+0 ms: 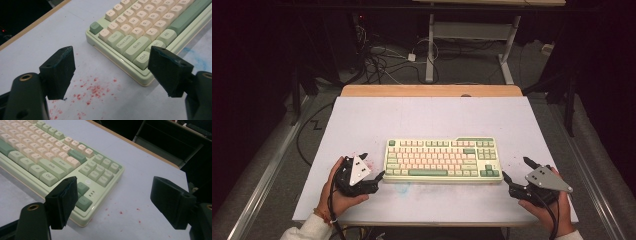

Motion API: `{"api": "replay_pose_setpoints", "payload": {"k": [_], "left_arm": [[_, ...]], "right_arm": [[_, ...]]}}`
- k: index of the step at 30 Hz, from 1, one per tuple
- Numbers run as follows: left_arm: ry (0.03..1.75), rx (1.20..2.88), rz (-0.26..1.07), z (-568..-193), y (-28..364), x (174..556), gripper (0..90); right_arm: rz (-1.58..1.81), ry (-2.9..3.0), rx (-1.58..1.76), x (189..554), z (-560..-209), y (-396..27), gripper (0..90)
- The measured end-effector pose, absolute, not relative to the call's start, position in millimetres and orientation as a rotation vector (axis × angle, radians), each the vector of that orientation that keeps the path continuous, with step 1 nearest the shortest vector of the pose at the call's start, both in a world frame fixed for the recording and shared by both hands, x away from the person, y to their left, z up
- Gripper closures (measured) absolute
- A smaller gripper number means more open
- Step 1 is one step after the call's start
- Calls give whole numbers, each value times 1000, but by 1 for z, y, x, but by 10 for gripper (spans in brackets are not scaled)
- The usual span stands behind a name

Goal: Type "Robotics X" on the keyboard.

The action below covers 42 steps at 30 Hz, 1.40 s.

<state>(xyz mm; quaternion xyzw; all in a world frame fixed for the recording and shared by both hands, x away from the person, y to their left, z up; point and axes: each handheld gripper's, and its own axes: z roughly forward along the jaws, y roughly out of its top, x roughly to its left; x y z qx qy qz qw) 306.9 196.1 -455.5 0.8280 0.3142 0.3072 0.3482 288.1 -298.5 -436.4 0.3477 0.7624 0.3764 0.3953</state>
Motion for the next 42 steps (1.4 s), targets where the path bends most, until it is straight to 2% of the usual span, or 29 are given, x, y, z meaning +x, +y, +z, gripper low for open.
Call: {"api": "replay_pose_setpoints", "payload": {"k": [12,14,15,16,17,18,19,20,21,22,25,39,42], "left_arm": [[818,2150,775,-457,199,305,204],[813,2150,774,-457,199,304,206],[811,2155,771,-457,199,305,206],[816,2157,770,-457,200,305,206],[819,2155,767,-458,200,305,206],[822,2153,765,-457,201,306,206],[826,2147,763,-457,202,306,206],[829,2144,761,-457,202,306,206],[833,2144,762,-457,203,306,204],[836,2142,759,-457,203,307,204],[842,2161,750,-458,203,307,208],[877,2179,719,-459,203,317,250],[862,2161,695,-455,202,318,315]], "right_arm": [[986,1956,901,289,-435,-302,263],[1028,1981,896,290,-431,-302,386],[1028,1981,896,290,-431,-302,386],[1043,1993,887,293,-427,-299,473],[1043,1993,887,293,-427,-299,473],[1037,2009,881,296,-425,-296,566],[1037,2009,881,296,-425,-296,566],[1031,2017,881,298,-424,-294,609],[1029,2057,873,305,-421,-291,754],[1029,2057,873,305,-421,-291,754],[995,2115,878,320,-415,-288,900],[992,2277,824,355,-421,-245,900],[985,2328,814,359,-431,-231,900]]}}
